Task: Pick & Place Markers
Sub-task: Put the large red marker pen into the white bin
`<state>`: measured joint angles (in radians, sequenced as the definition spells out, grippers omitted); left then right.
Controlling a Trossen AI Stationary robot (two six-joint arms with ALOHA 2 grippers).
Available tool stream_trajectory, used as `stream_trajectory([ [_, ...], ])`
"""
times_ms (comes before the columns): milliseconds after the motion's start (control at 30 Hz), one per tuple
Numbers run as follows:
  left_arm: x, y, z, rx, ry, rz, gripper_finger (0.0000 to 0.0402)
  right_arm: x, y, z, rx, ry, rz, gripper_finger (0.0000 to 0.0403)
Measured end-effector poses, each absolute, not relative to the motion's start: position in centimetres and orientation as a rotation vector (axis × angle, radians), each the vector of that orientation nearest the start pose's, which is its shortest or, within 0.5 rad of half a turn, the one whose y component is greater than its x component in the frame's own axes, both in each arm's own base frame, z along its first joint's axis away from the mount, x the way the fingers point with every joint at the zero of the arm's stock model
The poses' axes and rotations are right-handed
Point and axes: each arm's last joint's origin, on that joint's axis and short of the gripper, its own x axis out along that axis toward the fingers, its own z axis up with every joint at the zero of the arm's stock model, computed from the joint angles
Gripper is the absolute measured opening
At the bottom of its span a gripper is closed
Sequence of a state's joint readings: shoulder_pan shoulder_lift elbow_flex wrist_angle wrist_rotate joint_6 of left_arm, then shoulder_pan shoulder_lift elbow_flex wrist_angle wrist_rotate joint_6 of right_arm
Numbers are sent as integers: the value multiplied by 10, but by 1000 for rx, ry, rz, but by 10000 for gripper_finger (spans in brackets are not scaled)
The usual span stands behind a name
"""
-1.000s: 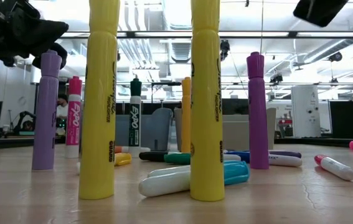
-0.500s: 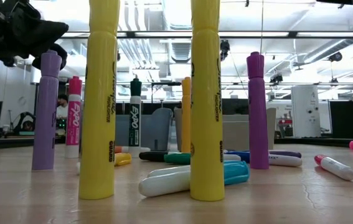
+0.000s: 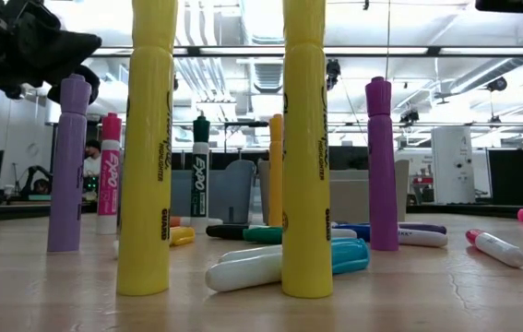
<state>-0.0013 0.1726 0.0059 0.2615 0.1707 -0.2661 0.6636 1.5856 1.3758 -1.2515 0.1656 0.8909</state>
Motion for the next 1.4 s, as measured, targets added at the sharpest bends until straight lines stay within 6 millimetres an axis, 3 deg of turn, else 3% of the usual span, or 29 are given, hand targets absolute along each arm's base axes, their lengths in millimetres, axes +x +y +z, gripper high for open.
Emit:
stream_trajectory([
  [1400, 107, -5, 175, -262, -56, -181, 0, 225, 169, 243, 91, 1382, -221, 142],
])
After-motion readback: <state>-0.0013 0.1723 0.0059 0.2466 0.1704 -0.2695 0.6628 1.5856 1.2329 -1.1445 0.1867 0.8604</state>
